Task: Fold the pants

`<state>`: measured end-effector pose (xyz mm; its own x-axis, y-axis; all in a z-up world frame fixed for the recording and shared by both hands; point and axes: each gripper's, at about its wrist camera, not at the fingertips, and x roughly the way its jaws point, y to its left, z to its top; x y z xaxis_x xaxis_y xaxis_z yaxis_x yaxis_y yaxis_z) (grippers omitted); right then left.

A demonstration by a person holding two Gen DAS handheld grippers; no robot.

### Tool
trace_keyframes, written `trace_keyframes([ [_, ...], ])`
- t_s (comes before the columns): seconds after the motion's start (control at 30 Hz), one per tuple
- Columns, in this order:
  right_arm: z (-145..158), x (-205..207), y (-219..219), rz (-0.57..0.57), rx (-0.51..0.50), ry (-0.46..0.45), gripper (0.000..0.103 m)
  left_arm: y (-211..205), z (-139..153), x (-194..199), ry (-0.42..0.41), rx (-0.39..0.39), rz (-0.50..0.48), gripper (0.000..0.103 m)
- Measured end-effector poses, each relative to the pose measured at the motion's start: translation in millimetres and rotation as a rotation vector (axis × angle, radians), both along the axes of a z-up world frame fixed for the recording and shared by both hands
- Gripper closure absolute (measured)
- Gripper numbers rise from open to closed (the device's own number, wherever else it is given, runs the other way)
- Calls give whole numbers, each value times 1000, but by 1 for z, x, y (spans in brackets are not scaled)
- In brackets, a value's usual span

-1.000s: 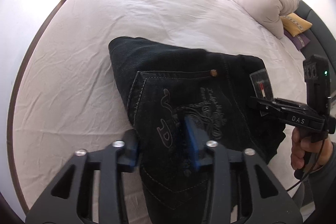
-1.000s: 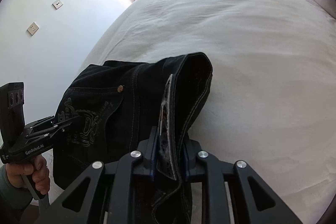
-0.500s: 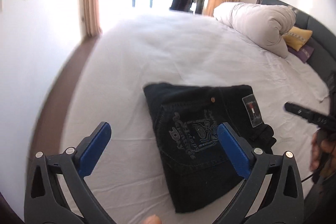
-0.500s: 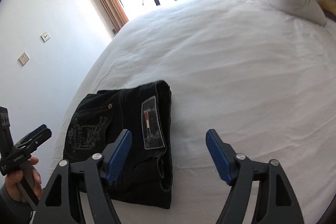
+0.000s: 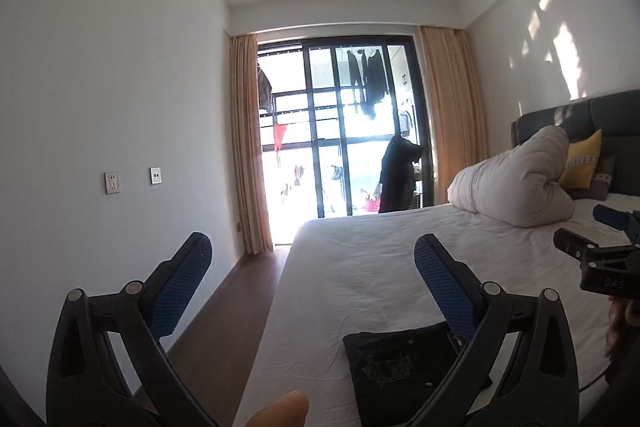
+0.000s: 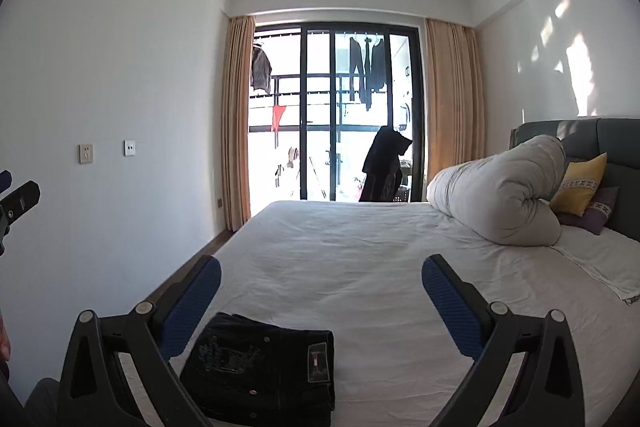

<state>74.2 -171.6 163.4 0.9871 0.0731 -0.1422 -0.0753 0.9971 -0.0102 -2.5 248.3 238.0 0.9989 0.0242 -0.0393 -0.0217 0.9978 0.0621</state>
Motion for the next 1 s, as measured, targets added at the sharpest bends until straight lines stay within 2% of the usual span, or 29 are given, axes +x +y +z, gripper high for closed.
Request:
trace_keyframes([
  [0.07, 12, -14, 5, 6, 7, -29, 0, 2, 9, -10, 18, -16, 5, 0],
  [0.17, 26, -40, 8, 14, 4, -64, 0, 2, 16, -23, 47, 6, 27, 0],
  [0.27, 37, -53, 10, 18, 13, -77, 0, -1, 18, -33, 64, 32, 11, 0],
  [0.33, 39, -53, 11, 13, 19, -56, 0, -3, 13, -25, 117, 23, -3, 0],
  [0.53, 22, -33, 13, -27, 59, 90, 0, -5, -39, 28, 386, -56, -61, 0],
  [0.67, -4, -15, 17, -33, 76, 219, 0, -8, -80, 59, 543, -88, -34, 0],
  [0.77, -20, -6, 22, -40, 49, 284, 0, -7, -107, 80, 621, -105, -21, 0],
  [1.0, -56, 12, 25, -71, 46, 444, 0, -13, -141, 105, 713, -107, -31, 0],
])
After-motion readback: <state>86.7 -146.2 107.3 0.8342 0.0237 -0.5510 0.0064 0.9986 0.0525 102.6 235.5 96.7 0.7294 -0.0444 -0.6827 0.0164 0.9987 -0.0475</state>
